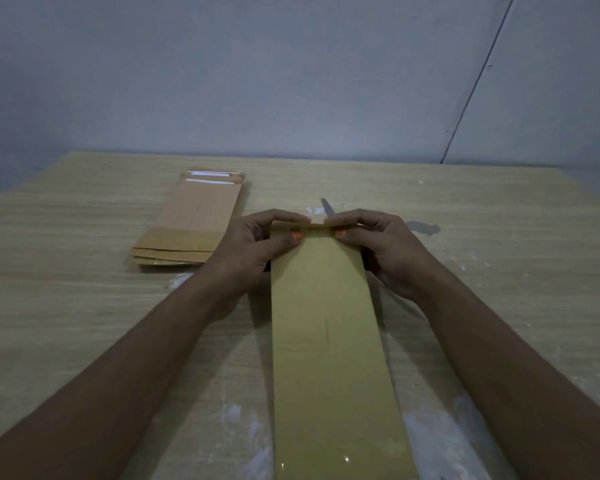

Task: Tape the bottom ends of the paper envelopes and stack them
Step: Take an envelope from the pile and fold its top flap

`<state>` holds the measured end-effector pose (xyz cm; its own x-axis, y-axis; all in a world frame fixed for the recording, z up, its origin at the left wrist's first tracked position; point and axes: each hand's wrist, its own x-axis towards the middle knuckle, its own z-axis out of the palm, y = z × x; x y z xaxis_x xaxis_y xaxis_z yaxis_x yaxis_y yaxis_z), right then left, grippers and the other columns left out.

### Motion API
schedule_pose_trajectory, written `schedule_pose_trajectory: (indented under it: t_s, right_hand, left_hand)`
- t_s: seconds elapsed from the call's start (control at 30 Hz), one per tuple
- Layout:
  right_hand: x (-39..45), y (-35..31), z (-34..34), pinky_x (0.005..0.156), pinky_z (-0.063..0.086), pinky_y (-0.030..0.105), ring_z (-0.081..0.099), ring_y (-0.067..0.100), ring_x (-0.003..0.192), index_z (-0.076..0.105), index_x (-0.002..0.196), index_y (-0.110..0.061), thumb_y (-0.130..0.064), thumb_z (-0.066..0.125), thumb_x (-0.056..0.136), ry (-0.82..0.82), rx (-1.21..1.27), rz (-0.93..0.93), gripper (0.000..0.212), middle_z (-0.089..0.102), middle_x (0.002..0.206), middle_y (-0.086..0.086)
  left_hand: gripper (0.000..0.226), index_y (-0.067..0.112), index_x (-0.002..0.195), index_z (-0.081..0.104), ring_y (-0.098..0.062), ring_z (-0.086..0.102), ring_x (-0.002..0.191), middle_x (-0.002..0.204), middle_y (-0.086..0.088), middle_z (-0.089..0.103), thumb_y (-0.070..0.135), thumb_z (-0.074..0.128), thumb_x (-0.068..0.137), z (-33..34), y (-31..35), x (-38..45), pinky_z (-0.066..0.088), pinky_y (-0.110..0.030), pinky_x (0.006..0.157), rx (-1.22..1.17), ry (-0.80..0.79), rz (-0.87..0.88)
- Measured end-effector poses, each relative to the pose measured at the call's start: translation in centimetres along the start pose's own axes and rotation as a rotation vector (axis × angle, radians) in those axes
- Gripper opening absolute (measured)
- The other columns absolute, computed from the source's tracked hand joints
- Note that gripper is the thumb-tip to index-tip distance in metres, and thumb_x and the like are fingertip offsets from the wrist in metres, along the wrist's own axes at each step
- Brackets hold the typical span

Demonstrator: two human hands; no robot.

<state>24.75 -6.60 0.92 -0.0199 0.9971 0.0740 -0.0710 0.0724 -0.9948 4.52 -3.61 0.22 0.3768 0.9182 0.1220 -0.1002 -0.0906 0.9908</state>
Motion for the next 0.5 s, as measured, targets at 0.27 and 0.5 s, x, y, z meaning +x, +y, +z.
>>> schedule_pose_trajectory:
  t_s: [0.27, 0.5]
  right_hand:
    - [-0.04, 0.08, 0.09, 0.059, 0.052, 0.021, 0.065, 0.012, 0.069, 0.076, 0.077, -0.013, 0.006, 0.058, 0.09, -0.021, -0.054, -0.032, 0.03, 0.071, 0.075, -0.001]
    - [-0.12, 0.37, 0.07, 0.065, 0.051, 0.029, 0.064, 0.022, 0.077, 0.077, 0.063, -0.012, -0.012, 0.054, 0.08, -0.055, -0.118, -0.094, 0.028, 0.069, 0.081, 0.015]
  left_hand:
    - [0.02, 0.012, 0.092, 0.076, -0.011, 0.066, 0.079, 0.082, 0.0, 0.073, -0.001, 0.061, 0.092, -0.02, 0.23, -0.22, 0.056, -0.022, 0.069, 0.04, -0.006, 0.036]
    - [0.024, 0.012, 0.073, 0.079, -0.013, 0.066, 0.074, 0.075, -0.01, 0.073, 0.03, 0.069, 0.086, 0.26, 0.34, -0.18, 0.052, -0.022, 0.065, 0.076, 0.091, -0.003]
